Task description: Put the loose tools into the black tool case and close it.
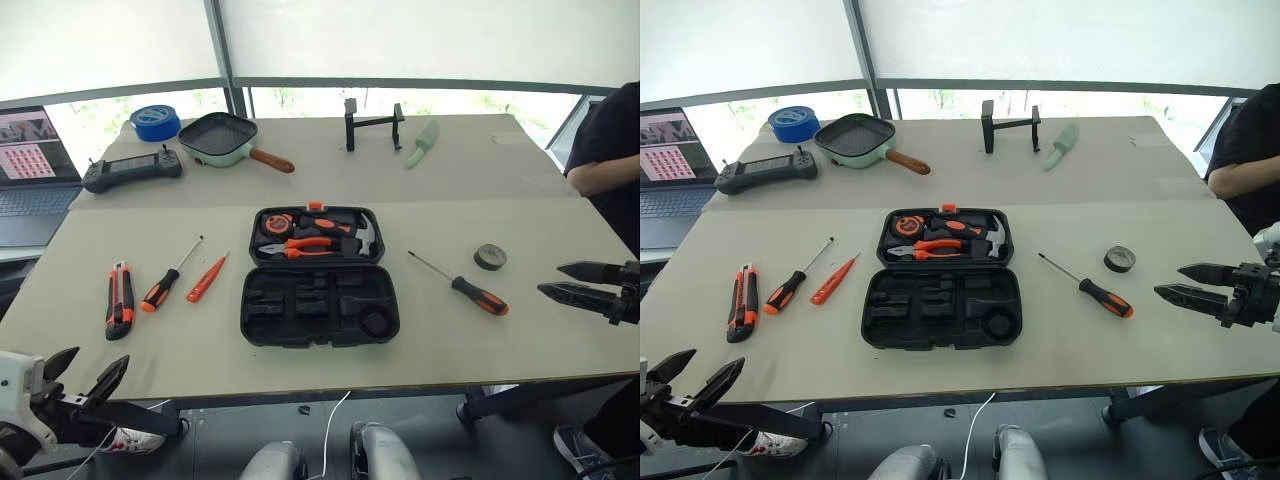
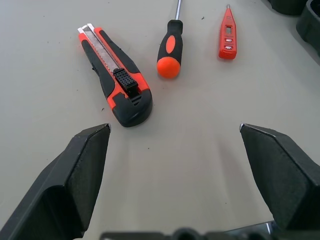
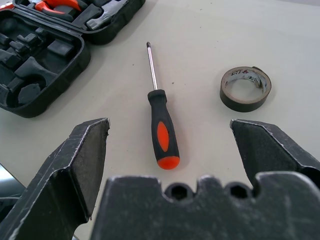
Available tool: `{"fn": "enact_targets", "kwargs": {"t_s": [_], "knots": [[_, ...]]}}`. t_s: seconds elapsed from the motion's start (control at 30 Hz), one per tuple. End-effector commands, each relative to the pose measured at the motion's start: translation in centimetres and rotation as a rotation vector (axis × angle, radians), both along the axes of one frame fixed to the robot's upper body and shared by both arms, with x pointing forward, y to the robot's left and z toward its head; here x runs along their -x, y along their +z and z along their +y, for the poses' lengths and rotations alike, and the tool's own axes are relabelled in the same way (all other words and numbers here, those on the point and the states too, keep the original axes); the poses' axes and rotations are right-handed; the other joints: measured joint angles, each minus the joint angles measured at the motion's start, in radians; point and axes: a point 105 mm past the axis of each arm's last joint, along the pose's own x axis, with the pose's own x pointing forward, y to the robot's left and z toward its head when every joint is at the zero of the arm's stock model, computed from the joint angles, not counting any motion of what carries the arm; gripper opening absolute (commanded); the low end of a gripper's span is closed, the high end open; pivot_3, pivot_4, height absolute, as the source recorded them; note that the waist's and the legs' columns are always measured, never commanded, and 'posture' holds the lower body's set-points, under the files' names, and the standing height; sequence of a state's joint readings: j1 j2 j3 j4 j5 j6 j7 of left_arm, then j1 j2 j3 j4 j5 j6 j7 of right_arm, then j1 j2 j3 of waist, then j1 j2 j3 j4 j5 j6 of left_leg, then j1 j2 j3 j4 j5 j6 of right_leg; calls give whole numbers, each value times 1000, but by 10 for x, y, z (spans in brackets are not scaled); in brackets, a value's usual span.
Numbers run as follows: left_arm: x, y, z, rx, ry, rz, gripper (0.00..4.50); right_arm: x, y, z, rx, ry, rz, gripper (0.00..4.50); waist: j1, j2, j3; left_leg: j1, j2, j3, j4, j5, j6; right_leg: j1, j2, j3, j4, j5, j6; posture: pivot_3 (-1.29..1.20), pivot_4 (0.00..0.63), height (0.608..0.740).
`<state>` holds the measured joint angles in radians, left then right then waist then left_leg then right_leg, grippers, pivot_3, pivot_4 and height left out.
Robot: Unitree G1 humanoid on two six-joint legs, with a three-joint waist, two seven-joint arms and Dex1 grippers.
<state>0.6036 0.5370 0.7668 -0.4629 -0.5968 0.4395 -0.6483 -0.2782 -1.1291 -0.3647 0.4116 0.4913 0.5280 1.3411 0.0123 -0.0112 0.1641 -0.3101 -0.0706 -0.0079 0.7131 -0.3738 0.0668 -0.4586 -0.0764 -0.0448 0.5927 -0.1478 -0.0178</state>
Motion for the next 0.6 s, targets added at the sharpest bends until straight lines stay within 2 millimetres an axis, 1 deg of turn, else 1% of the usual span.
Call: {"fn": "enact_targets", "kwargs": {"t_s": [0.03, 0.13, 0.23, 0.27, 0.3, 0.37, 0.4, 0.47, 0.6], "knots": [[-3, 8, -3, -34, -18, -16, 4455, -2, 11, 3, 21, 15, -49, 4500, 0, 0, 0, 0, 0, 0, 0, 0, 0, 0, 0, 0, 0, 0, 0, 0, 150, 740], [-12, 11, -8, -40, -27, -14, 4455, -4, 16, 9, 57, 33, -85, 4500, 1, 0, 0, 0, 0, 0, 0, 0, 0, 0, 0, 0, 0, 0, 0, 0, 150, 740], [-27, 24, -15, -73, -65, -28, 4455, -10, 33, 28, 58, 89, -156, 4500, 1, 0, 0, 0, 0, 0, 0, 0, -1, 0, 0, 0, 1, 0, 0, 0, 150, 740], [-35, 31, -16, -76, -72, -33, 4455, -12, 44, 41, 47, 124, -190, 4500, 0, 0, 0, 0, 0, 0, 0, 0, -1, 0, 0, 0, 1, 0, 0, 0, 150, 740], [-40, 35, -17, -76, -75, -36, 4455, -13, 50, 49, 39, 147, -211, 4500, 0, 0, 0, 0, 0, 0, 0, 1, -1, 0, 0, 0, 1, 0, 0, 0, 150, 740], [-59, 45, -21, -71, -102, -14, 4455, -13, 70, 85, 8, 258, -269, 4500, -1, 1, 0, 0, 0, -1, 0, 0, -6, 0, 1, 0, 1, 0, 0, 0, 150, 740], [-68, 47, -21, -89, -118, 11, 4455, -10, 76, 102, 0, 316, -287, 4500, -1, 1, 0, 1, 0, -1, 0, 0, -7, 0, 1, 0, 2, 0, -1, 0, 150, 740], [-82, 48, -21, -118, -141, 67, 4455, -3, 79, 128, -7, 417, -301, 4500, -1, 1, 0, 1, 0, -3, 0, 1, -10, 0, 2, -1, 2, 1, -1, 0, 150, 740], [-107, 42, -17, -143, -158, 184, 4455, 15, 77, 168, -10, 586, -319, 4500, -1, 1, 0, 1, -1, -5, -1, 2, -10, -1, 3, -3, 1, 0, -1, 0, 150, 740]]}}
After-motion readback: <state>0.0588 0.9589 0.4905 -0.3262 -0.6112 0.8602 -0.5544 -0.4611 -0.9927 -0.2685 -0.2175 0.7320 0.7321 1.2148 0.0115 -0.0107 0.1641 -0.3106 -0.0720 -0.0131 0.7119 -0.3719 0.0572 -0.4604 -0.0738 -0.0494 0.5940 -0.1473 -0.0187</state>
